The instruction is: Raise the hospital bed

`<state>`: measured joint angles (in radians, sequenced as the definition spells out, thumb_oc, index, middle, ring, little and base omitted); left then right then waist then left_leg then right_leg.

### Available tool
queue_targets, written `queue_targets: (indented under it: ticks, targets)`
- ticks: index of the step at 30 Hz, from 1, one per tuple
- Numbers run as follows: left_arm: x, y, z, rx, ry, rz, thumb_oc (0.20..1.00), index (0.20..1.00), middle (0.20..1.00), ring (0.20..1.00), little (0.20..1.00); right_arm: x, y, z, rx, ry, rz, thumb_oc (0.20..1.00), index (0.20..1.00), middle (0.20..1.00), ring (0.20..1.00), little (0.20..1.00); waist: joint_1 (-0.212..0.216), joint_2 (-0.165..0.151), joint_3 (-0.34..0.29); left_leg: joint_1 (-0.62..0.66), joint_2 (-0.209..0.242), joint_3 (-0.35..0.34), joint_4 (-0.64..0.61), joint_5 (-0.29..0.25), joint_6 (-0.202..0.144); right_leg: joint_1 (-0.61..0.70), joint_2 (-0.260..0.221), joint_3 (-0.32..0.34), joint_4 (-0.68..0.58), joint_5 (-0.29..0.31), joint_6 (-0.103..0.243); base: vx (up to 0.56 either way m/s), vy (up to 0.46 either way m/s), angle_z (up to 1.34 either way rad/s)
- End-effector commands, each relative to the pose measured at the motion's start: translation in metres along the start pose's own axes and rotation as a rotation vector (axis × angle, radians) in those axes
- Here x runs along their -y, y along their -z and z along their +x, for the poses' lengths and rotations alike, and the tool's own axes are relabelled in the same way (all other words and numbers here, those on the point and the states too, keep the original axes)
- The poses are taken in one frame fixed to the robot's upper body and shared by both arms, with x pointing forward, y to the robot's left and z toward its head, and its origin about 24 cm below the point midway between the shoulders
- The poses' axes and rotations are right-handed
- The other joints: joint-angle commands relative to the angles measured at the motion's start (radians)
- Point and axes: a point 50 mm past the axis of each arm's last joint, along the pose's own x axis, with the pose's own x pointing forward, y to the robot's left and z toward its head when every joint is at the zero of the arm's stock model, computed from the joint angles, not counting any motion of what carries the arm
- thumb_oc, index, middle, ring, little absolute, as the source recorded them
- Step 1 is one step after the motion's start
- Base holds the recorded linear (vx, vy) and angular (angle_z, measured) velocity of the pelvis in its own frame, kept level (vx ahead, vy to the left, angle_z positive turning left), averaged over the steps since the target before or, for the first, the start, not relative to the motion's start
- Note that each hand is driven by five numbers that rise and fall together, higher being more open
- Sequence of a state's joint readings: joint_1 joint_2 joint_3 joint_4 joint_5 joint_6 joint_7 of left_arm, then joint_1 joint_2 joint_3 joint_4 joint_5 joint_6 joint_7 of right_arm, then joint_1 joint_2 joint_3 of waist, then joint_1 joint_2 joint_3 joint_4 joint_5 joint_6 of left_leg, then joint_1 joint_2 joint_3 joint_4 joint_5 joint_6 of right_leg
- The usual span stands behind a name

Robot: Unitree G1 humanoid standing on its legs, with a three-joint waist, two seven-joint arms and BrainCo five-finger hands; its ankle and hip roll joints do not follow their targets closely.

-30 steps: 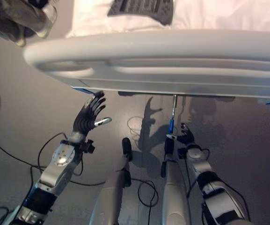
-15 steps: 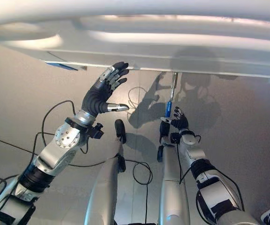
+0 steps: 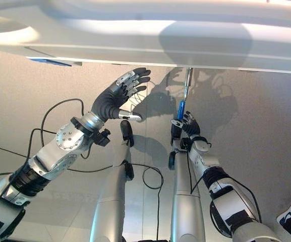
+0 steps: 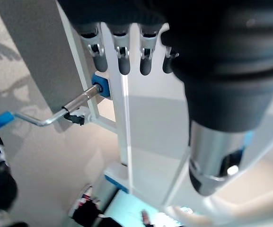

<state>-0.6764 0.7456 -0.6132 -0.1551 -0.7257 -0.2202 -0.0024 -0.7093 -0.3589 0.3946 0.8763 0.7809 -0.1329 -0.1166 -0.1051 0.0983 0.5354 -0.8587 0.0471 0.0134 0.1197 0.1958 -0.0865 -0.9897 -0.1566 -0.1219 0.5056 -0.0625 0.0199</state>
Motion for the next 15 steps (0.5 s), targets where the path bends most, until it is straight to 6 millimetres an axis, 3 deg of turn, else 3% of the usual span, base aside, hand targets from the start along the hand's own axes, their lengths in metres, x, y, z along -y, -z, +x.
queue_targets:
  ticks: [1, 15]
  targets:
    - [0.01, -0.022, 0.004, 0.104, 0.076, -0.017, 1.0, 1.0, 1.0, 1.0, 1.0, -0.007, -0.01, 0.004, 0.032, -0.028, 0.054, 1.0, 1.0, 1.0, 1.0, 1.0, 0.005, -0.024, -0.015, -0.051, -0.02, 0.013, 0.15, -0.141, 0.01, 0.022, -0.005, 0.016, -0.22, 0.15, 0.119, 0.0, 0.0, 0.0]
    - [0.016, -0.024, 0.005, 0.109, 0.103, -0.022, 1.0, 1.0, 1.0, 1.0, 1.0, -0.016, -0.062, 0.017, 0.148, -0.054, 0.115, 1.0, 1.0, 1.0, 1.0, 1.0, 0.016, -0.02, -0.015, -0.084, -0.023, 0.017, 0.152, -0.141, 0.012, -0.005, -0.008, 0.014, -0.231, 0.158, 0.123, 0.0, 0.005, 0.0]
